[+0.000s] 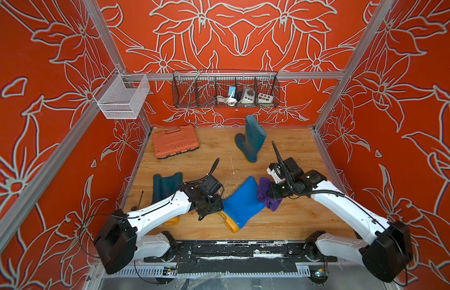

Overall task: Wipe the rubber boots with a cloth
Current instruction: Adjust the rubber boot at the center of the board, then wipe the dirt off the rubber boot.

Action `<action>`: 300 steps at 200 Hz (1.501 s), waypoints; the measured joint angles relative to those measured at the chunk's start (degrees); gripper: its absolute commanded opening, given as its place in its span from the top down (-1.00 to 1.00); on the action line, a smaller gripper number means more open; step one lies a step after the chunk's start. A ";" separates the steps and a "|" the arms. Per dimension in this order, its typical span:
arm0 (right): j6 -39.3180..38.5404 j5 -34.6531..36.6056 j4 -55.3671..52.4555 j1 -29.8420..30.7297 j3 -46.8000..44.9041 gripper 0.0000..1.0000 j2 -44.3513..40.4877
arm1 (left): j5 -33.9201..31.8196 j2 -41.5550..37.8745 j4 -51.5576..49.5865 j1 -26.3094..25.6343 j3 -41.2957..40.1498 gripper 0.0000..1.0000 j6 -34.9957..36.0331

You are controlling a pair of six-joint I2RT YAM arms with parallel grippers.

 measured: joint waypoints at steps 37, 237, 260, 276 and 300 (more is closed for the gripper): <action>0.26 -1.22 0.61 0.72 0.85 1.00 0.02 | 2.95 8.52 -1.11 1.79 8.17 0.82 3.67; 0.37 -9.64 16.70 14.82 15.06 1.00 32.28 | 10.60 14.21 3.67 10.08 12.41 0.02 2.03; -0.04 -8.94 16.09 12.90 13.53 1.00 32.09 | 11.96 14.21 5.46 10.08 10.32 0.03 1.92; -0.33 -8.44 16.35 9.60 9.22 1.00 28.96 | 12.72 14.21 6.45 10.08 9.44 0.04 1.84; -0.31 -8.22 15.39 2.29 2.95 1.00 24.85 | 13.44 14.21 7.48 10.08 9.40 0.06 2.23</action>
